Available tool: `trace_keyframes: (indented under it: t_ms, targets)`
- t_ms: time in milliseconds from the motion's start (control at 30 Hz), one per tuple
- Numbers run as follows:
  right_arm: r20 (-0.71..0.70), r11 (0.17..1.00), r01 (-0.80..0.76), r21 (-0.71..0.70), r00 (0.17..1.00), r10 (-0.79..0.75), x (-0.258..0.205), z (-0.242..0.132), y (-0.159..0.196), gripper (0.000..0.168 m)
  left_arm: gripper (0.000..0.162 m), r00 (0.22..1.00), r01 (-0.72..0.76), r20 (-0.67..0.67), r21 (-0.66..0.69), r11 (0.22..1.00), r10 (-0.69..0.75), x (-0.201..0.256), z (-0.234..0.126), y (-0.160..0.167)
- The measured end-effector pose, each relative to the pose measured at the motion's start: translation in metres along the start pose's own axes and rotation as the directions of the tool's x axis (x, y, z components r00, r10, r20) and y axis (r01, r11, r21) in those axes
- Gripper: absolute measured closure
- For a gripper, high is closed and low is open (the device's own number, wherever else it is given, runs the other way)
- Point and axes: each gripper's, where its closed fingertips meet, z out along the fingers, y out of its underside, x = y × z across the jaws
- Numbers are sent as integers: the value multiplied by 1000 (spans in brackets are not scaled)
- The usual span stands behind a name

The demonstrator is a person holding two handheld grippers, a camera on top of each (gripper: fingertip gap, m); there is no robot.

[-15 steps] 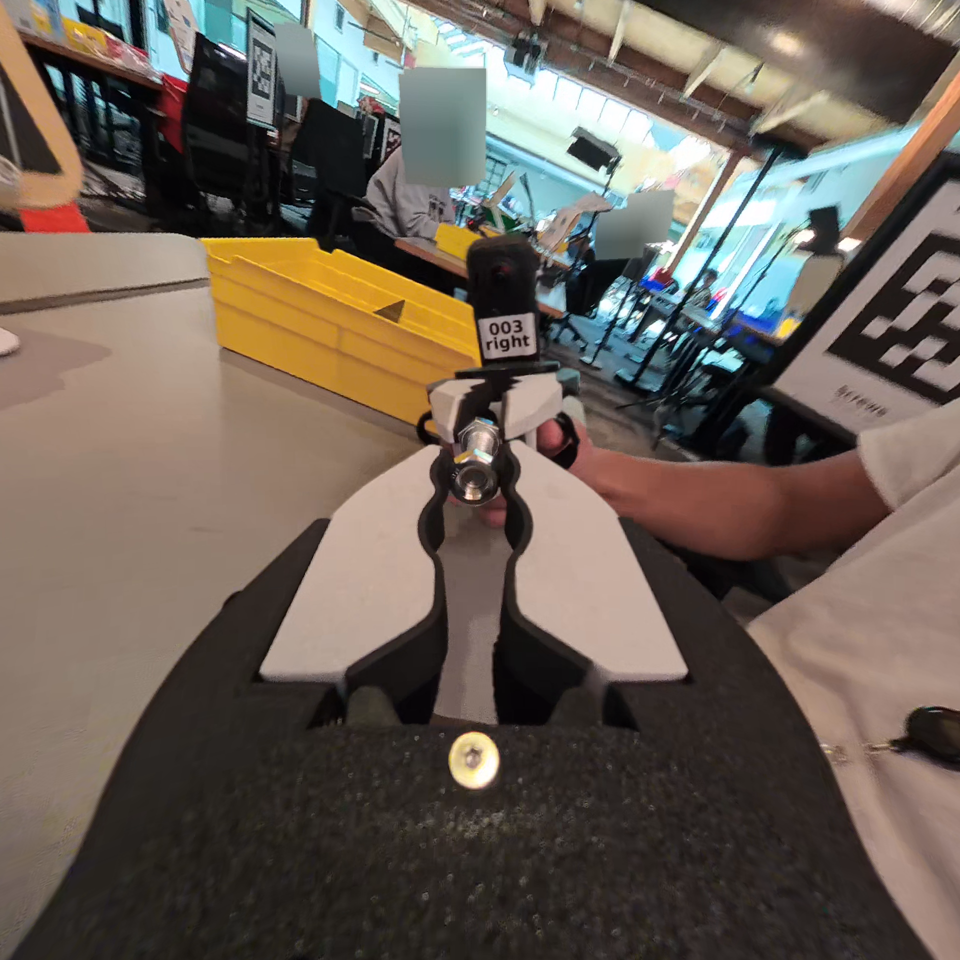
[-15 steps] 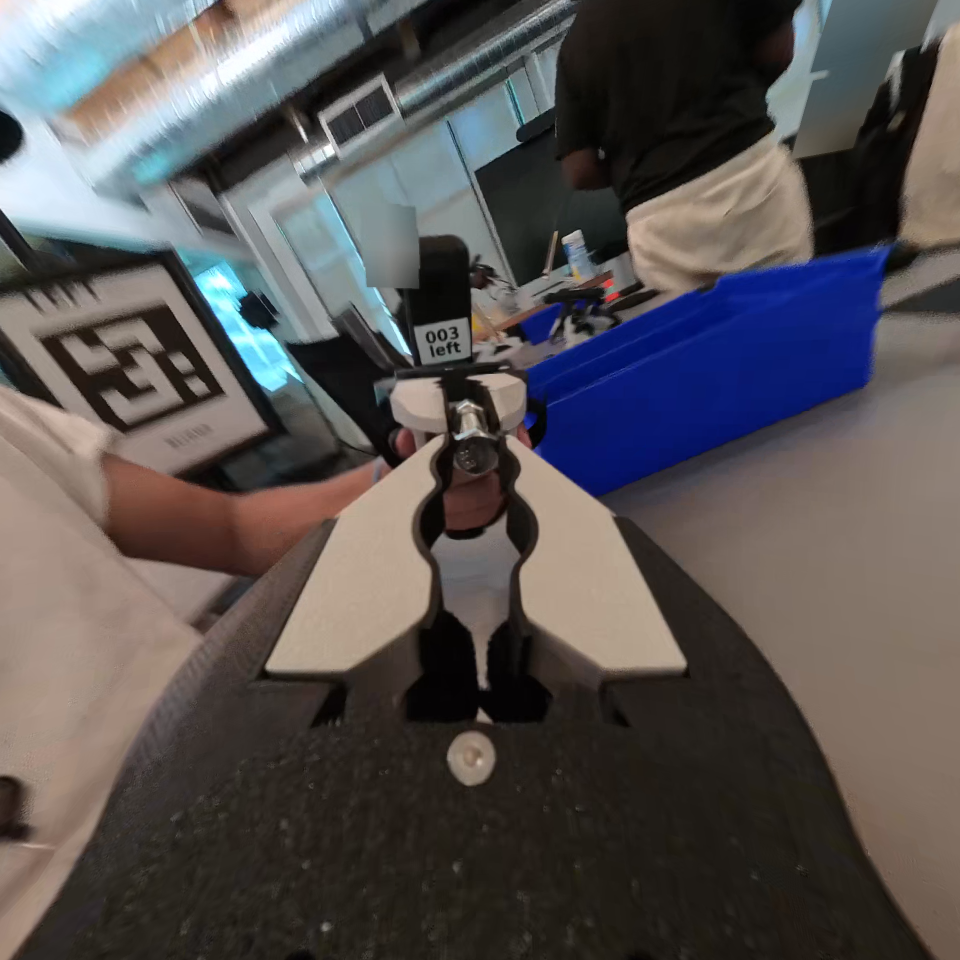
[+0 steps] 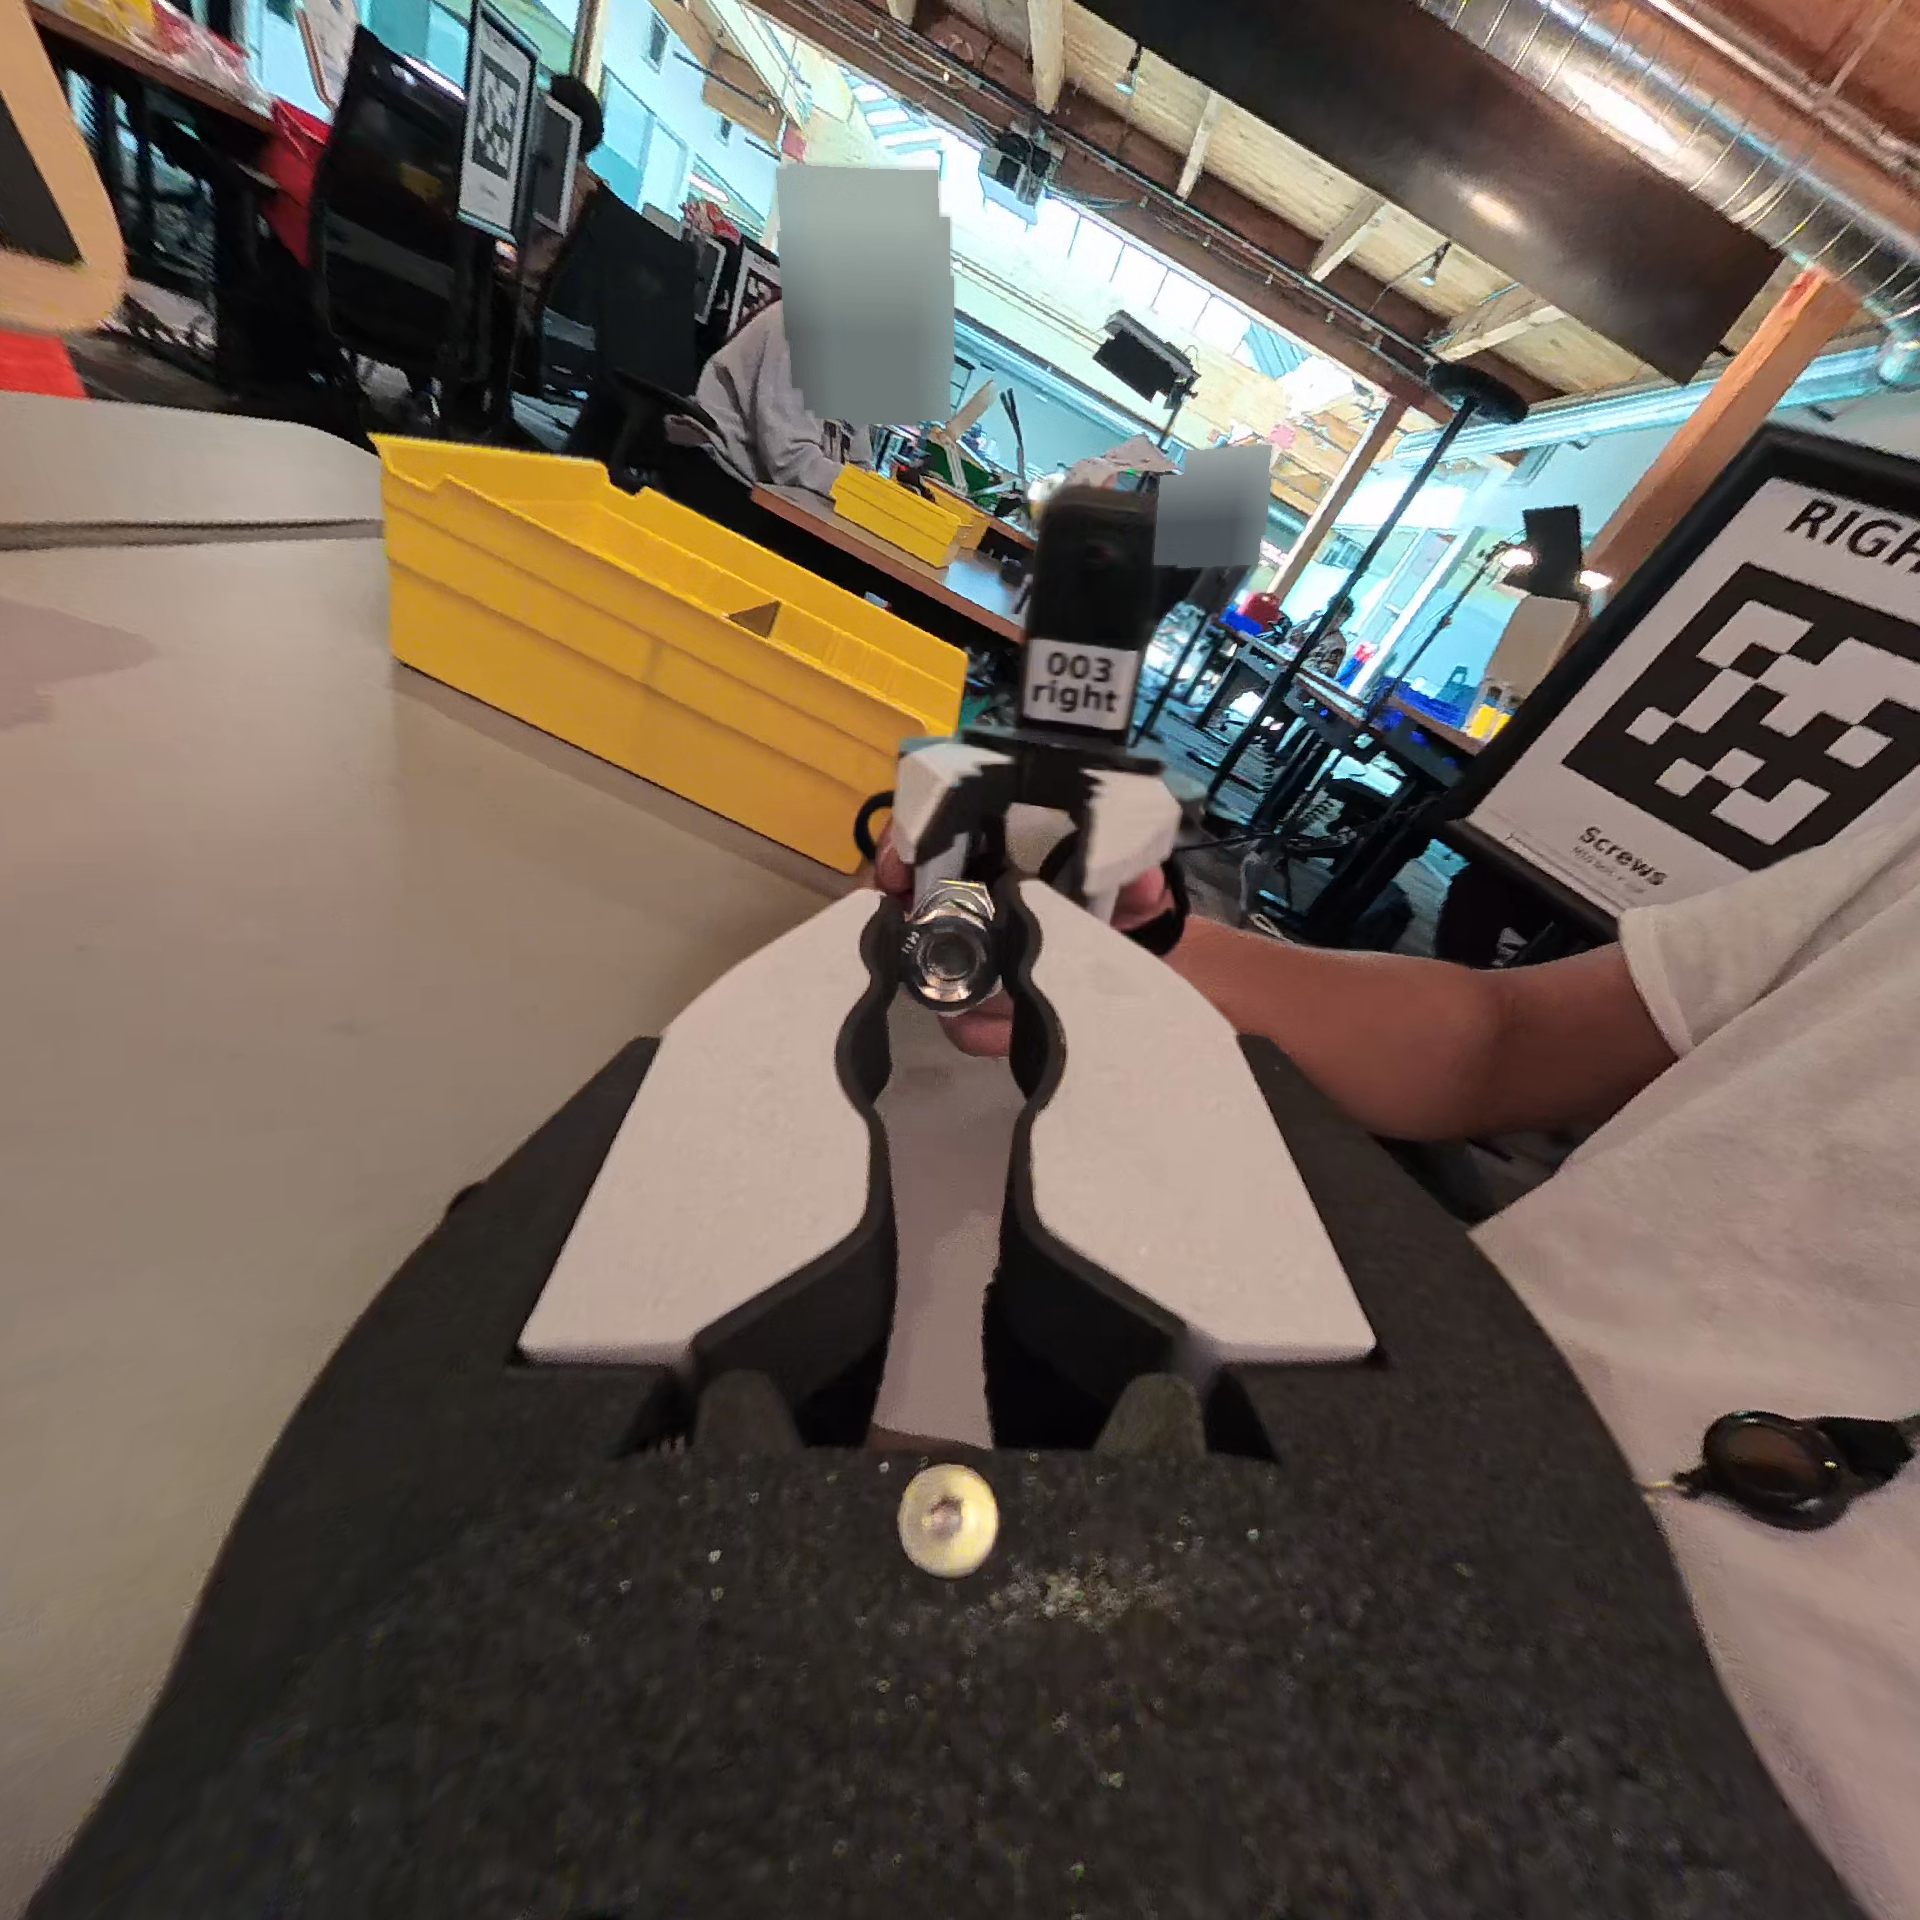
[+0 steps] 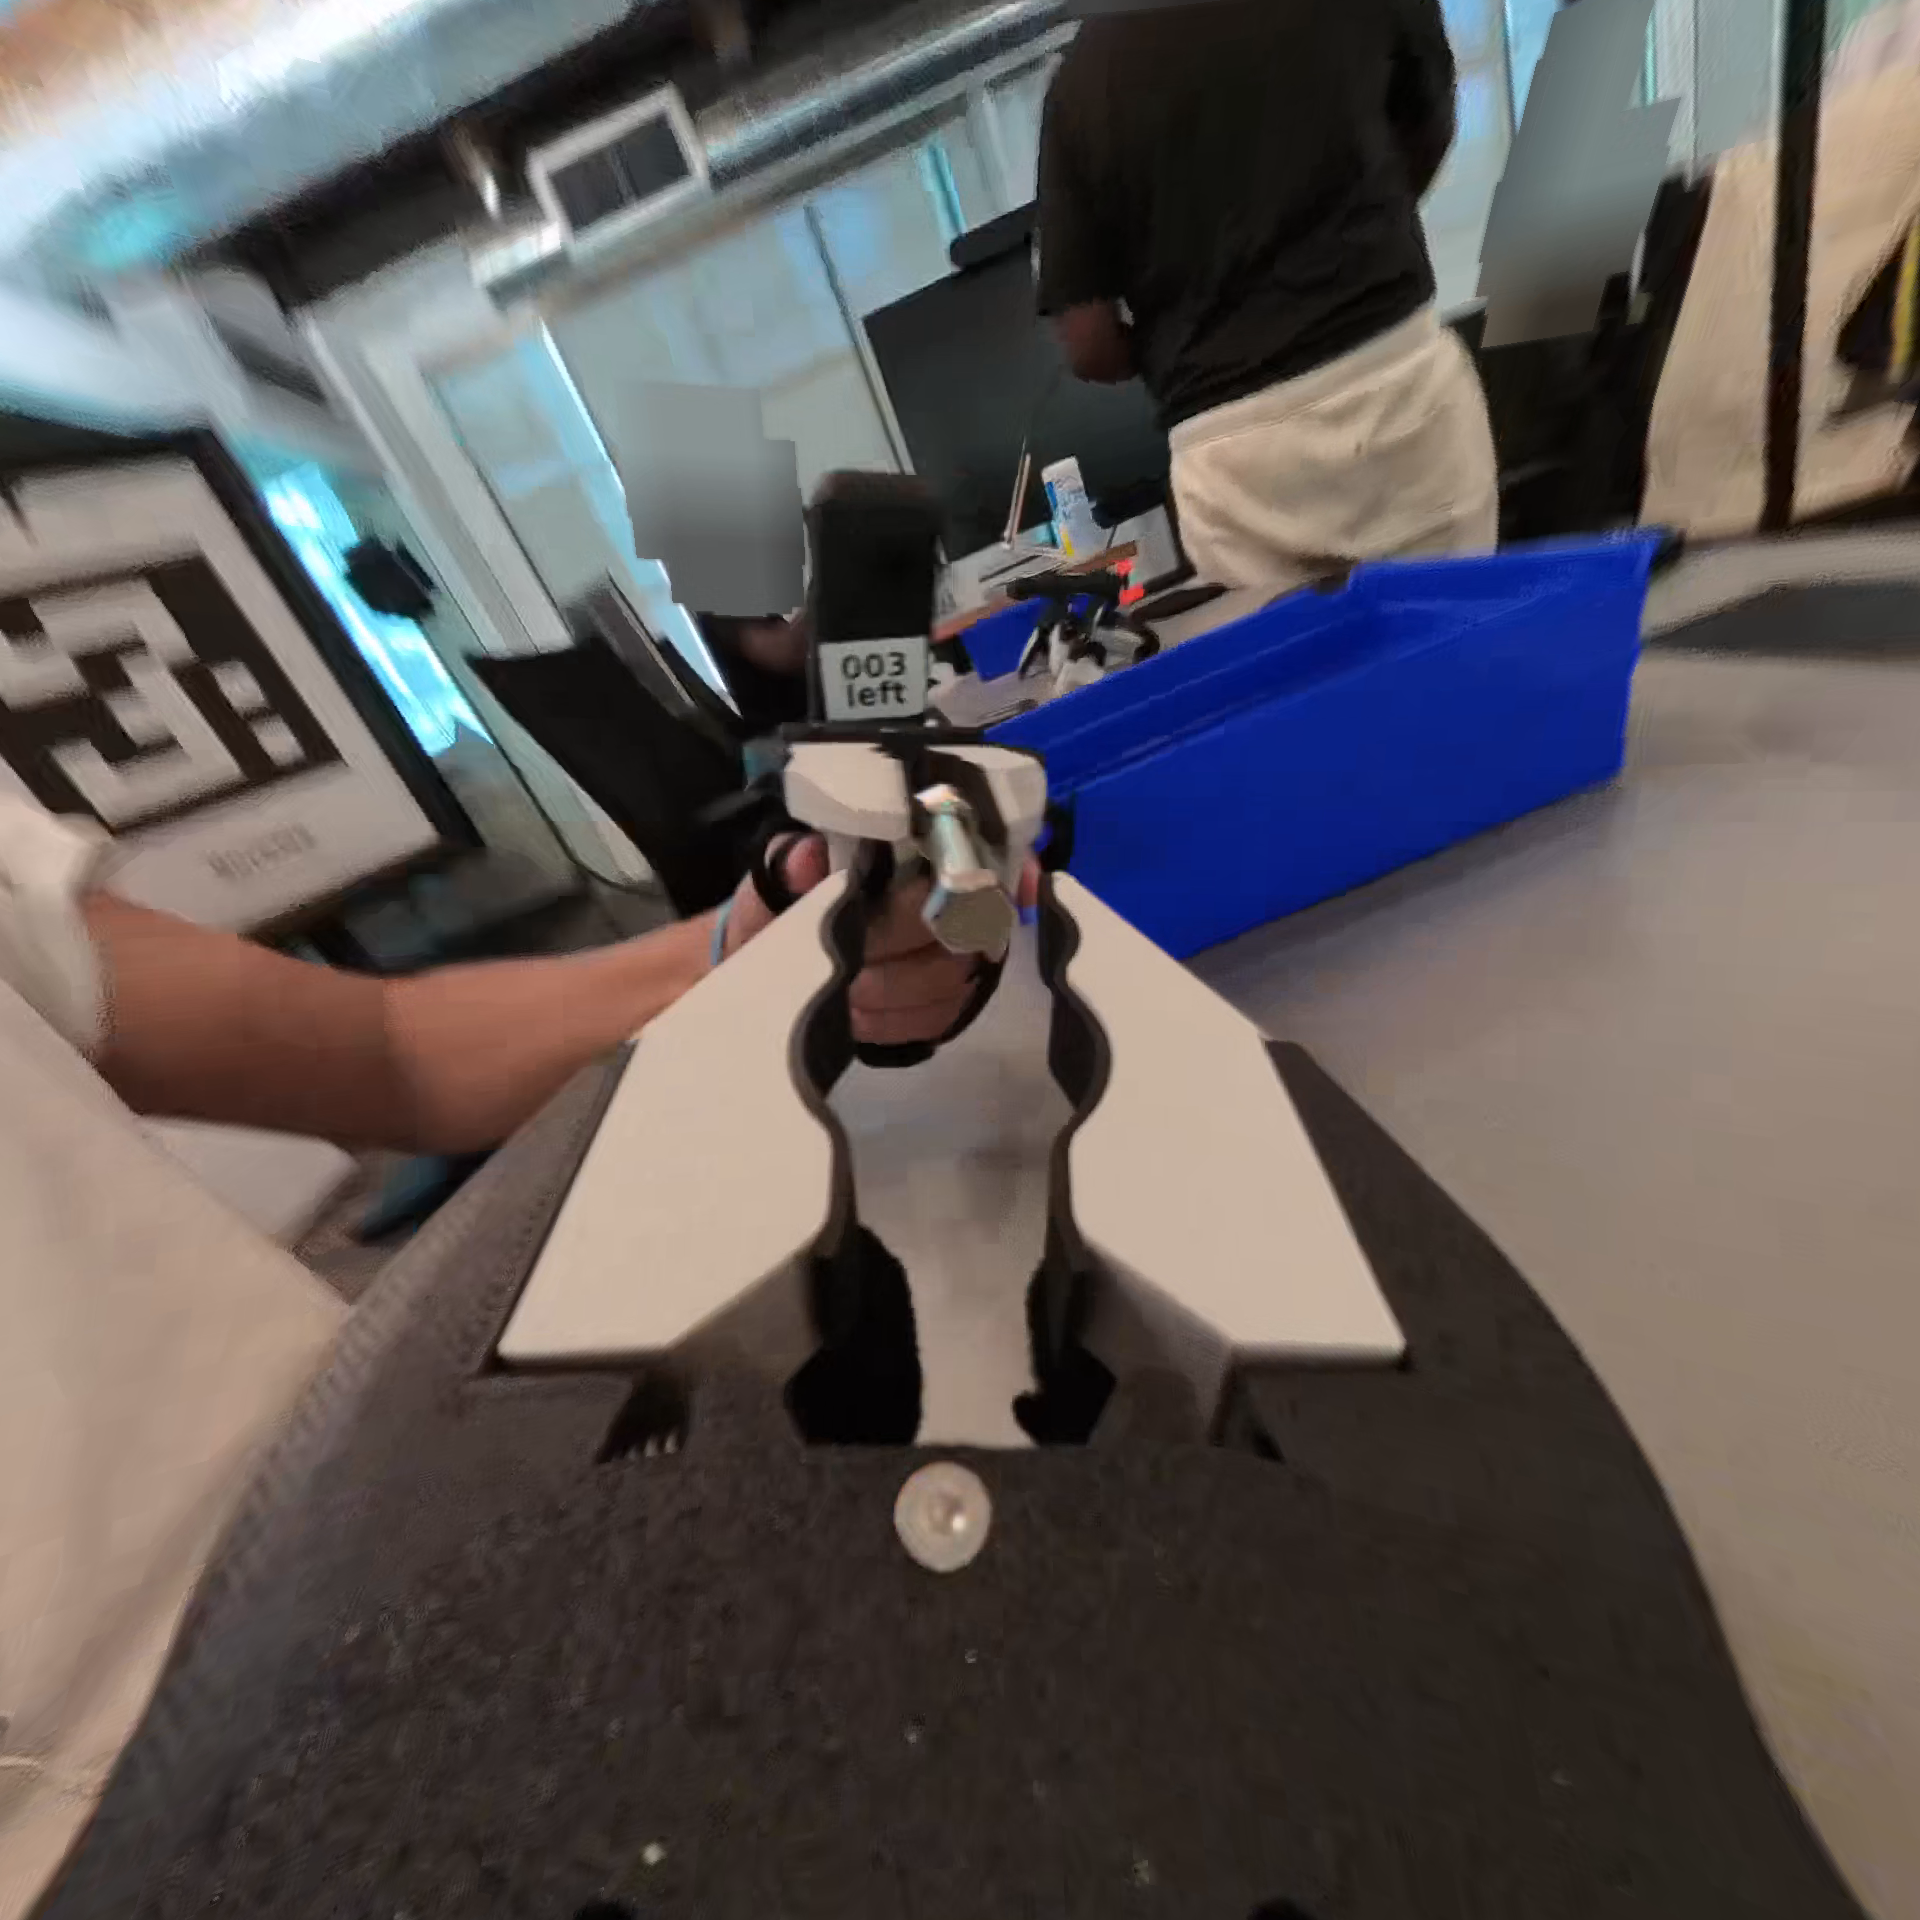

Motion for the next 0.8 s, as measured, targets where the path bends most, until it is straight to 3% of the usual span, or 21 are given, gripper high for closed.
trace_keyframes:
  t_ms: [67,200,367,467,567,800]
  targets:
    - [65,971,-239,-28,968,240,6,0,8,126,144,997,-80,25,3,997,80,0,-4,-3]
    - [220,780,-611,-132,749,624,-1,8,22,120,144,975,-222,15,4,975,222,10,-9,-4]
    - [361,619,-754,-221,527,770,-17,12,19,127,144,928,-373,16,-28,927,373,16,-10,5]
    - [359,532,-801,-274,428,829,-17,12,26,134,144,888,-458,7,-49,888,459,20,-11,11]
    - [354,497,-819,-286,392,849,-14,12,30,139,144,861,-507,-1,-85,858,509,21,-7,19]
    - [342,524,-798,-299,423,839,-15,10,33,149,144,827,-555,15,-135,821,562,16,-4,27]
